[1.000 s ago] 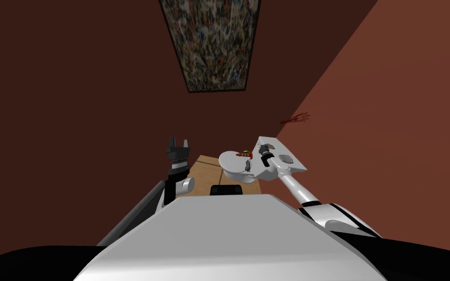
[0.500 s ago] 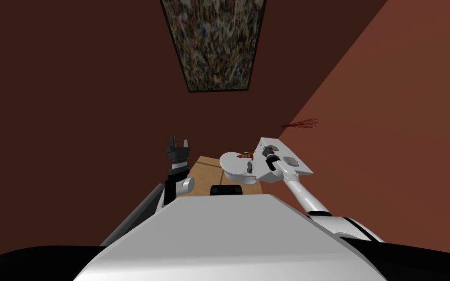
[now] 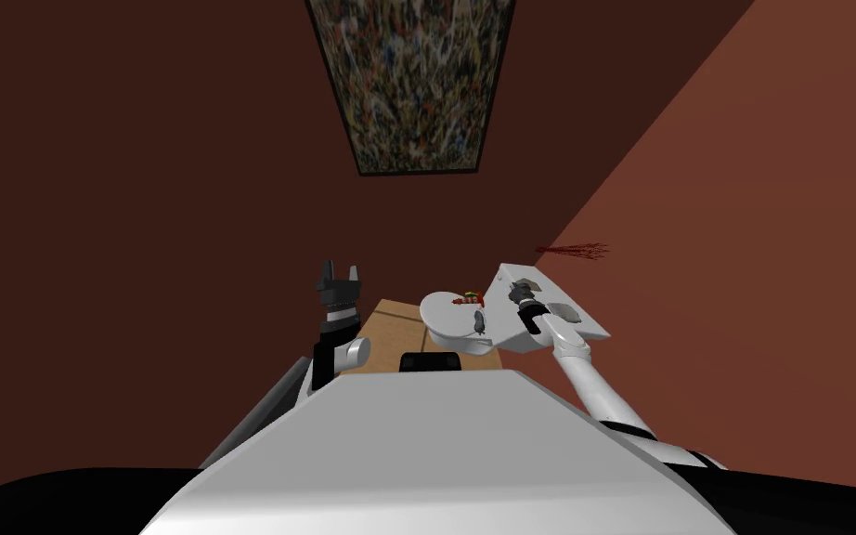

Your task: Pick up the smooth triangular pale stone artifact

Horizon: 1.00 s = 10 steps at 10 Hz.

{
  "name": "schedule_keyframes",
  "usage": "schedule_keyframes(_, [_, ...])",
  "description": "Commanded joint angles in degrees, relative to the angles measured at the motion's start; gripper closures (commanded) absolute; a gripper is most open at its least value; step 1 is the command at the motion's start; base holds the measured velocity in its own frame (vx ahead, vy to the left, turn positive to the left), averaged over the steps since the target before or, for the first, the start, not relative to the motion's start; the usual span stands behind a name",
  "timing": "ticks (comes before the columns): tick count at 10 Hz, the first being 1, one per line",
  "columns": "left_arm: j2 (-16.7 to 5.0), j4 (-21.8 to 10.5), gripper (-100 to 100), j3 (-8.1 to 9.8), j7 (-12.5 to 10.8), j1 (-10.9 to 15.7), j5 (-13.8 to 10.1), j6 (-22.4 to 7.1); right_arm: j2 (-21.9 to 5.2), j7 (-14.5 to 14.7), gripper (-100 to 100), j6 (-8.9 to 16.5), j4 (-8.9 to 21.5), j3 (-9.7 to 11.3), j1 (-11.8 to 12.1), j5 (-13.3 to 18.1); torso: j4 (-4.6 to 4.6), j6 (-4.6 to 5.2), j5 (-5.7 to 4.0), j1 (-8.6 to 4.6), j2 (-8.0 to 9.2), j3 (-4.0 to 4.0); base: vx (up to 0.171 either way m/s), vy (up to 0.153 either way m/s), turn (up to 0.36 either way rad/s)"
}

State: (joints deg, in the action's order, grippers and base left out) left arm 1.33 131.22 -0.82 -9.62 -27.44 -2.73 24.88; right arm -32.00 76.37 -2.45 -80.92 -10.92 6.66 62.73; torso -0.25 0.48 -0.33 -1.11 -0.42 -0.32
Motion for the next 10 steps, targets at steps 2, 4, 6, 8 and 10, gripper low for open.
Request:
schedule_keyframes(2, [0.00,0.00,0,0.00,0.00,0.00,0.00,0.00,0.35,-0.17,100,-4.26,-1.14,-4.70,3.75,1.06,-0.01,0.00,0.02,-0.01,0.01,-0.01,0.068,0.062,-0.009])
schedule_keyframes(4, [0.00,0.00,0,0.00,0.00,0.01,0.00,0.00,1.64,-0.28,100,-6.16,-2.56,-6.97,6.38,3.77,0.08,0.00,-0.01,-0.27,0.29,0.17,0.034,0.026,-0.010])
schedule_keyframes(6, [0.00,0.00,0,0.00,0.00,0.00,0.00,0.00,1.64,-0.28,100,-8.45,-2.56,-9.70,8.23,3.77,-0.03,0.08,-0.03,-0.08,0.10,0.03,0.076,0.066,-0.012])
schedule_keyframes(8, [0.00,0.00,0,0.00,0.00,0.01,0.00,0.00,2.92,-0.38,100,-12.00,-3.99,-13.54,10.77,6.48,0.01,0.08,-0.07,-0.29,0.33,0.15,0.028,0.051,-0.014])
schedule_keyframes(10, [0.00,0.00,0,0.00,0.00,0.01,0.00,0.00,2.92,-0.38,100,-14.99,-3.99,-16.78,12.70,6.48,-0.07,0.16,-0.10,-0.11,0.25,0.08,0.064,0.063,-0.018])
